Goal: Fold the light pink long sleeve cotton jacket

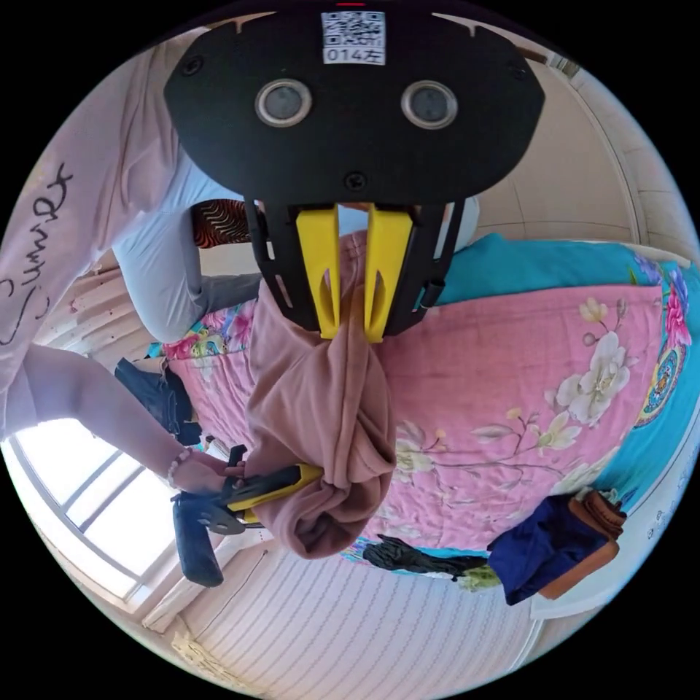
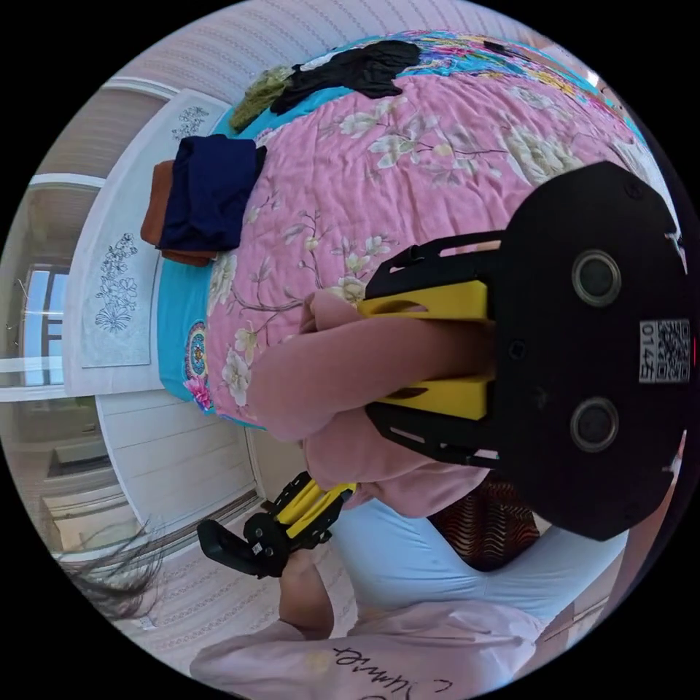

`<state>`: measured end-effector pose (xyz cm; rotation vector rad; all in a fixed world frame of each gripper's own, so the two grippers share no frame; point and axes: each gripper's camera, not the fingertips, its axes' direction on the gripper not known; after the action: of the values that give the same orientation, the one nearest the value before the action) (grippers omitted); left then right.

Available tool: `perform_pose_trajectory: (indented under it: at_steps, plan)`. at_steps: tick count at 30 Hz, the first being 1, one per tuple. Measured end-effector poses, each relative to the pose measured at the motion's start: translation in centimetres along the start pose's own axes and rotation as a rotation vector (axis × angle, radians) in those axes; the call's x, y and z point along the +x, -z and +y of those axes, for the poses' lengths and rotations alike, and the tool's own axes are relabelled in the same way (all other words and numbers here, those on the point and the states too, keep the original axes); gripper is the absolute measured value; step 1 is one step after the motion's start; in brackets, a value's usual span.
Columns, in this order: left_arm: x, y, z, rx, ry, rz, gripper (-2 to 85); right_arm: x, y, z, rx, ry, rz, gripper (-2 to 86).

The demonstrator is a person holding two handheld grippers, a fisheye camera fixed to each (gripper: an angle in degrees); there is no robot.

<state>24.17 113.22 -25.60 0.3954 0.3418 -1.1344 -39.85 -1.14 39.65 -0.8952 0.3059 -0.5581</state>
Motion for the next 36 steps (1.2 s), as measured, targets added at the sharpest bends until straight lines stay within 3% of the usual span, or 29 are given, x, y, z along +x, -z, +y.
perform_pose_trajectory:
  at_steps: [9,14,17,21,25,29,31,33,36]
  plan:
    - [9.1,2.7,-1.8,0.112,-0.169,-0.028,4.8,-4.7,11.1,11.3,0.254,-0.223,0.095,12.0]
    - [14.2,2.9,-6.6,0.153,-0.322,-0.144,4.8,-5.4,15.2,14.5,0.426,-0.264,0.235,12.1]
    - [17.8,0.3,-11.3,0.152,-0.396,-0.082,4.8,-3.6,17.4,17.3,0.453,-0.339,0.269,12.1]
    - [24.0,-6.2,-18.9,0.152,-0.499,0.132,4.8,-0.8,23.9,23.0,0.339,-0.451,0.412,12.2]
    - [34.8,-14.9,-30.1,0.171,-0.583,0.330,5.2,6.0,32.2,28.1,0.029,-0.608,0.551,13.2]
    - [39.6,-26.9,-41.7,0.061,-0.437,0.172,7.2,17.7,36.2,32.5,-0.215,-0.829,0.622,16.7]
    - [38.5,-31.9,-43.8,-0.046,-0.364,0.099,6.6,24.9,36.0,36.7,-0.336,-1.139,0.664,19.4]
    - [37.5,-35.0,-43.7,-0.104,-0.395,0.122,6.5,26.7,34.0,39.1,-0.300,-1.238,0.659,21.2]
    - [36.5,-36.5,-41.6,-0.091,-0.476,0.097,6.7,27.1,27.5,40.9,-0.278,-1.204,0.537,21.5]
